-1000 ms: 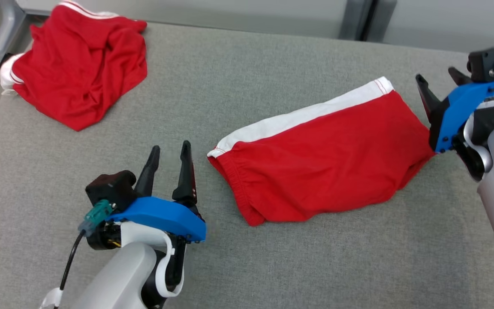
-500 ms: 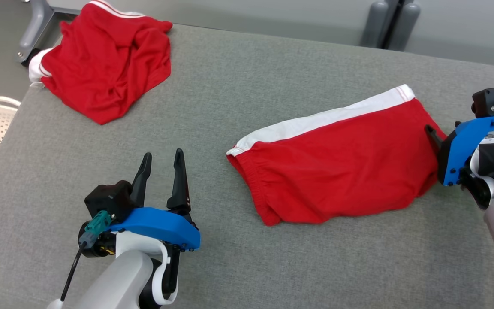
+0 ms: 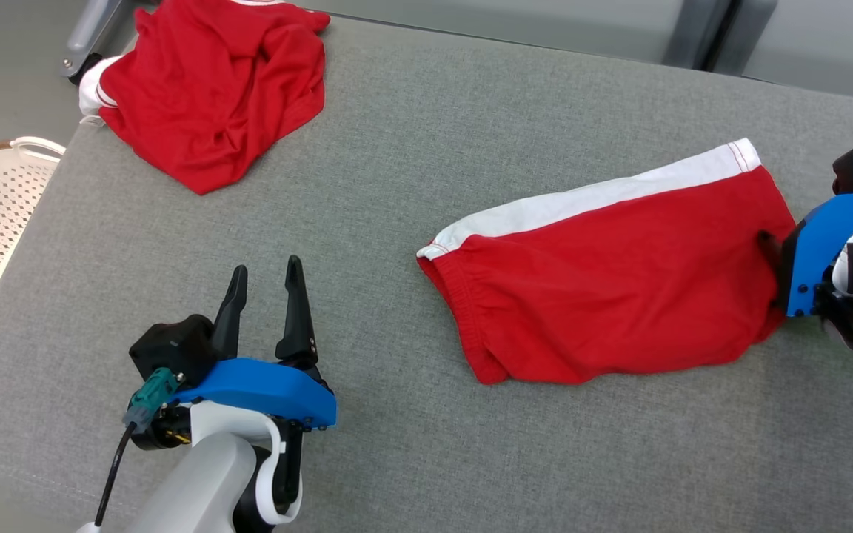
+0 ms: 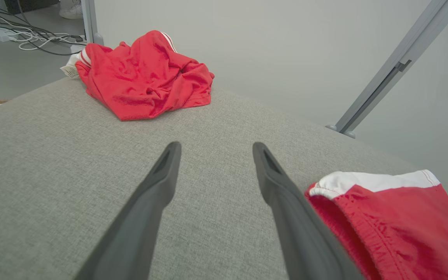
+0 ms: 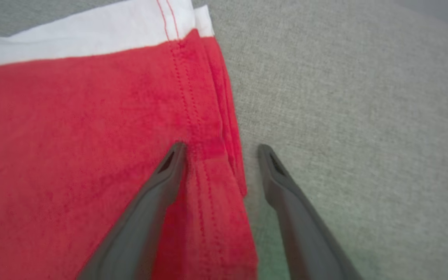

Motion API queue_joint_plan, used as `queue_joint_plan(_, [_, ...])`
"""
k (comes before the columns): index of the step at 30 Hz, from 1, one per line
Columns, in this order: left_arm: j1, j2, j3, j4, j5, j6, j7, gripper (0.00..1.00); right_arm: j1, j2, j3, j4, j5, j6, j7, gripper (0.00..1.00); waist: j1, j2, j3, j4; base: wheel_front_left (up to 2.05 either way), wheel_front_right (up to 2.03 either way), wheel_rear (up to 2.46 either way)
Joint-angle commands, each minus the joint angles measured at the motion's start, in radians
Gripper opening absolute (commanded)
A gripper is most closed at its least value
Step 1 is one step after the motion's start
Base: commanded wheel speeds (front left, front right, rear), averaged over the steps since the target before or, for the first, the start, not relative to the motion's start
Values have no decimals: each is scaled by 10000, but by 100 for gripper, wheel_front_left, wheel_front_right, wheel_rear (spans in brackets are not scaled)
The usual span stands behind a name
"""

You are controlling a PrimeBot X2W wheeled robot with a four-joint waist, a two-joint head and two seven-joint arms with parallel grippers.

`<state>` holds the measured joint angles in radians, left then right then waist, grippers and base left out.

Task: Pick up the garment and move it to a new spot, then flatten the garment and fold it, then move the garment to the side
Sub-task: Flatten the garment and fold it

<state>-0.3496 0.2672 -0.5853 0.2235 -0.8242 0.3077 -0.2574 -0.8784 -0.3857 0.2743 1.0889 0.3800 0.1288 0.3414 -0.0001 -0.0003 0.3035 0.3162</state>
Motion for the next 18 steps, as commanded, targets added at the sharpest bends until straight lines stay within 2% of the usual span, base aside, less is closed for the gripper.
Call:
queue_joint_plan(1, [90, -10, 96, -25, 79, -14, -51, 100, 216, 181, 186, 137, 74, 36, 178, 41, 1, 3, 13, -13, 0, 0, 0])
queue_joint_plan(2, [91, -7, 112, -40, 90, -6, -48, 100, 200, 164, 322, 66, 62, 38, 192, 25, 1, 3, 24, -31, 0, 0, 0])
queue_joint_plan(3, [90, 4, 118, -51, 89, 1, -52, 100, 179, 144, 443, 9, 46, 36, 172, 4, 1, 3, 34, -54, 0, 0, 0])
queue_joint_plan(4, [83, 17, 127, -50, 104, 10, -53, 100, 149, 147, 549, -32, 21, 36, 128, 0, 1, 3, 36, -87, 0, 0, 0])
queue_joint_plan(11, [-123, 20, 84, -93, 260, 43, -64, 100, -200, 185, 722, -197, 78, 19, -562, 0, 1, 3, -22, -419, 0, 0, 0])
queue_joint_plan(18, [-18, 163, 67, -96, 267, 63, 29, 100, 36, 365, 560, -518, 643, 21, -1553, 0, 1, 3, -401, -1225, 0, 0, 0])
